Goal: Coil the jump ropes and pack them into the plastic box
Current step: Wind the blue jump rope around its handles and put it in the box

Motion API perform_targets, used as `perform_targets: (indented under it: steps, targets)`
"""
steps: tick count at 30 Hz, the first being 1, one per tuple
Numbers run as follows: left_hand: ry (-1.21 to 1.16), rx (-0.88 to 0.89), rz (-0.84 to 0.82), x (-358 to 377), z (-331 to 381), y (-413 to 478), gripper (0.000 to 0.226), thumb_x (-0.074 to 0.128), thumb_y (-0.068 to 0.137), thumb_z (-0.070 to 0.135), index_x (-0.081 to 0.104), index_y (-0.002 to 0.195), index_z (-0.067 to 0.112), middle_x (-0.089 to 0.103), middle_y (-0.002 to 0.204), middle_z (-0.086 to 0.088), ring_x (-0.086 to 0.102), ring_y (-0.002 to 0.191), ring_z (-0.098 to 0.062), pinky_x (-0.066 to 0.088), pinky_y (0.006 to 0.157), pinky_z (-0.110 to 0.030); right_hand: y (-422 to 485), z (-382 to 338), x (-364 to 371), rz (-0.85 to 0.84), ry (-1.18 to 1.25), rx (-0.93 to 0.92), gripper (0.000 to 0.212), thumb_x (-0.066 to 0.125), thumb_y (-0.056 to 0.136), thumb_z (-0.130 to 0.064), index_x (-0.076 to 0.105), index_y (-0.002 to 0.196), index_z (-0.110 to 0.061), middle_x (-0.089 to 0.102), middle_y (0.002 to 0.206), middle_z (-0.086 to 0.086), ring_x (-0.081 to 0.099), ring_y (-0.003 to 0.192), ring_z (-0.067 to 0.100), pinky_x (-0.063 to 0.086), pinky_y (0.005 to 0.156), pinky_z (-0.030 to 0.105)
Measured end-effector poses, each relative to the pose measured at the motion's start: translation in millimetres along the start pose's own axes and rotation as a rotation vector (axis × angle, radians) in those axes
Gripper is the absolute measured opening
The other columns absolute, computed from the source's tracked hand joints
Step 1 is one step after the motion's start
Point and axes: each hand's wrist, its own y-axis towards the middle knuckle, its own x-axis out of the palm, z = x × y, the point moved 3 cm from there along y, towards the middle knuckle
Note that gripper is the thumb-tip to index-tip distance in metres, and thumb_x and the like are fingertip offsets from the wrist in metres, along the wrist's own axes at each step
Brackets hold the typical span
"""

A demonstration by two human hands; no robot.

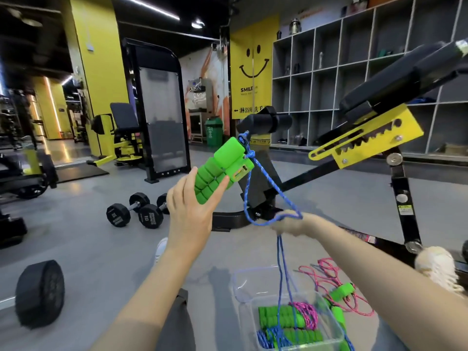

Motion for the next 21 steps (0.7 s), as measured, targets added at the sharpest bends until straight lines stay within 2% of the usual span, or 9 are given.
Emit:
perform_targets:
  steps: [2, 4, 6, 8, 12, 15, 17, 19, 21]
  targets:
    - [0.018, 0.037, -0.012, 5, -2, -5, 0.090, 0.063, 0.070, -0.018, 0.039, 0.140, 0.032, 0.034, 0.137, -0.026, 0.037, 0.119, -0.040, 0.029, 0.094, -0.049, -1, 7, 15, -0.100, -0.250, 0.000, 0.032, 0.043, 0.096, -0.016, 0.053, 0.125, -0.007, 0.053, 0.129, 0.015, 0.052, 0.116, 0.030, 0.043, 0.096, 0.037]
    - [0.031, 0.075, -0.030, 9, -3, -10, 0.094, 0.064, 0.064, -0.020, 0.039, 0.140, 0.030, 0.036, 0.135, -0.027, 0.039, 0.117, -0.040, 0.030, 0.093, -0.049, -3, 8, 17, -0.110, -0.242, -0.022, 0.046, 0.041, 0.094, -0.009, 0.041, 0.140, -0.018, 0.042, 0.145, 0.007, 0.042, 0.129, 0.025, 0.035, 0.102, 0.031]
    - [0.042, 0.108, -0.048, 13, -1, -15, 0.093, 0.060, 0.064, -0.021, 0.040, 0.139, 0.029, 0.037, 0.134, -0.027, 0.039, 0.115, -0.040, 0.031, 0.090, -0.050, -10, -1, 10, -0.027, 0.058, -0.111, 0.043, 0.039, 0.095, -0.008, 0.046, 0.135, -0.022, 0.048, 0.138, 0.004, 0.043, 0.127, 0.022, 0.037, 0.095, 0.026]
    - [0.051, 0.124, -0.058, 17, 2, -19, 0.090, 0.056, 0.066, -0.019, 0.040, 0.140, 0.029, 0.036, 0.133, -0.026, 0.040, 0.113, -0.040, 0.032, 0.089, -0.050, -16, -12, 1, 0.035, 0.538, -0.172, 0.028, 0.038, 0.099, -0.027, 0.052, 0.123, -0.029, 0.053, 0.127, 0.001, 0.046, 0.123, 0.020, 0.036, 0.100, 0.031]
    - [0.060, 0.120, -0.073, 25, 12, -24, 0.090, 0.057, 0.066, -0.018, 0.039, 0.140, 0.030, 0.037, 0.134, -0.026, 0.040, 0.113, -0.039, 0.032, 0.089, -0.049, -12, -31, -2, 0.059, 0.969, -0.262, 0.059, 0.015, 0.096, -0.058, 0.053, 0.127, -0.026, 0.055, 0.133, 0.008, 0.043, 0.130, 0.021, 0.020, 0.113, 0.043]
    - [0.064, 0.133, -0.081, 26, 16, -24, 0.087, 0.053, 0.069, -0.015, 0.038, 0.141, 0.031, 0.035, 0.135, -0.026, 0.041, 0.113, -0.040, 0.032, 0.089, -0.049, -17, -43, 9, 0.075, 1.063, -0.317, 0.064, 0.013, 0.096, -0.059, 0.063, 0.108, -0.021, 0.071, 0.088, 0.013, 0.063, 0.100, 0.025, 0.033, 0.103, 0.043]
    - [0.076, 0.142, -0.078, 26, 18, -24, 0.085, 0.049, 0.071, -0.015, 0.036, 0.142, 0.030, 0.034, 0.136, -0.027, 0.042, 0.111, -0.040, 0.033, 0.088, -0.050, -19, -47, 18, 0.141, 1.245, -0.294, 0.067, 0.016, 0.097, -0.056, 0.062, 0.099, -0.006, 0.054, 0.056, 0.010, 0.059, 0.058, 0.023, 0.051, 0.080, 0.040]
    - [0.086, 0.108, -0.088, 28, 17, -24, 0.088, 0.052, 0.071, -0.016, 0.034, 0.143, 0.030, 0.034, 0.138, -0.029, 0.042, 0.110, -0.040, 0.032, 0.087, -0.049, -21, -45, 28, 0.321, 1.247, -0.215, 0.059, 0.020, 0.100, -0.048, 0.059, 0.097, -0.004, 0.039, 0.051, 0.004, 0.042, 0.042, 0.018, 0.050, 0.056, 0.032]
    - [0.105, 0.046, -0.096, 30, 15, -26, 0.089, 0.058, 0.070, -0.016, 0.035, 0.143, 0.030, 0.039, 0.137, -0.031, 0.042, 0.109, -0.040, 0.031, 0.086, -0.048, -28, -44, 35, 0.619, 0.913, -0.214, 0.043, 0.024, 0.102, -0.032, 0.057, 0.097, -0.004, 0.043, 0.062, 0.002, 0.042, 0.056, 0.022, 0.044, 0.063, 0.036]
